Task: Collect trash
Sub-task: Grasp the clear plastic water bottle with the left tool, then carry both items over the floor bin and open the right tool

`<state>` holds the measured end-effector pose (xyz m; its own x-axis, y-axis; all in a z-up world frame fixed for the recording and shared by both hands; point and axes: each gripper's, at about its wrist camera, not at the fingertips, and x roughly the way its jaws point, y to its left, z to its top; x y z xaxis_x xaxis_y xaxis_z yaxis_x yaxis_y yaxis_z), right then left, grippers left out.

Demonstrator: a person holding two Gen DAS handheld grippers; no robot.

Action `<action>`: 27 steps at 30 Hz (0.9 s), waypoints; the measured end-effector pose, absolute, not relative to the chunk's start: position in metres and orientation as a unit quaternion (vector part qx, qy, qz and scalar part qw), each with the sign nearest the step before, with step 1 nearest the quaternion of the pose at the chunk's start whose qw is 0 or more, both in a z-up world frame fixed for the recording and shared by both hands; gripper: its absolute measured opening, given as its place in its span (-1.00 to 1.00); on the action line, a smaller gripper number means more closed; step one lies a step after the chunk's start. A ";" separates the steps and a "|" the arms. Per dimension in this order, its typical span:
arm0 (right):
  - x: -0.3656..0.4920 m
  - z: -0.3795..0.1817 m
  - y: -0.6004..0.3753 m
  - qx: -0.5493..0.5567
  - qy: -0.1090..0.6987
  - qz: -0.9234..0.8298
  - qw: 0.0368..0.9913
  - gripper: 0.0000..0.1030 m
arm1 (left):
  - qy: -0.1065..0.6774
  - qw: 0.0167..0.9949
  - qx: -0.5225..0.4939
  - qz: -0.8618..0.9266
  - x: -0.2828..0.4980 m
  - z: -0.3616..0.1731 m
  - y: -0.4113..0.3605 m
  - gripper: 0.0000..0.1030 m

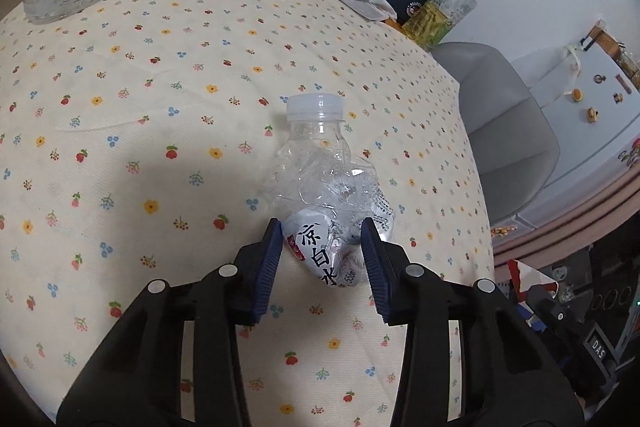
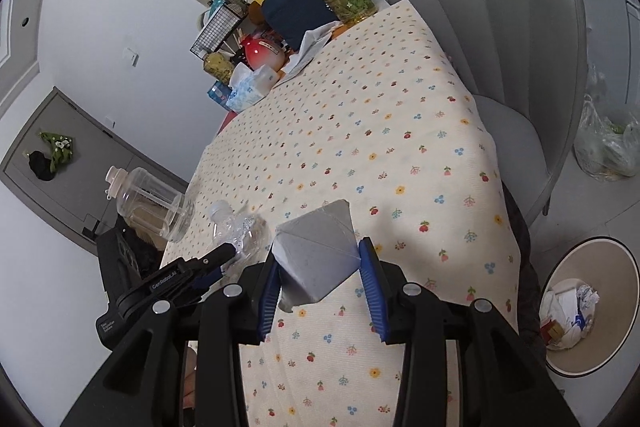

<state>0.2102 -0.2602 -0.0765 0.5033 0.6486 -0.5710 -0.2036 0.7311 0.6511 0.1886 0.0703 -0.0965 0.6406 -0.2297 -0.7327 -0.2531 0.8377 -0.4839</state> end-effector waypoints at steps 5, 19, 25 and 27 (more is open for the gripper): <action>0.204 -0.074 -0.267 0.263 0.420 0.259 0.829 -0.27 | 0.409 0.870 -0.275 0.008 0.182 -0.082 0.065 -0.31; 0.187 -0.063 -0.301 0.274 0.399 0.257 0.836 -0.27 | 0.379 0.891 -0.250 -0.028 0.160 -0.035 0.033 -0.33; 0.173 -0.055 -0.331 0.273 0.384 0.244 0.848 -0.26 | 0.379 0.893 -0.235 -0.060 0.160 -0.026 -0.003 -0.33; 0.168 -0.054 -0.345 0.276 0.380 0.234 0.851 -0.27 | 0.385 0.891 -0.229 -0.075 0.162 -0.026 -0.022 -0.33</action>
<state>0.1677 -0.3452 -0.0543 0.6013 0.6085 -0.5178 -0.1891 0.7380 0.6477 0.1624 -0.0223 -0.0264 0.6929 -0.3105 -0.6508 -0.0418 0.8837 -0.4661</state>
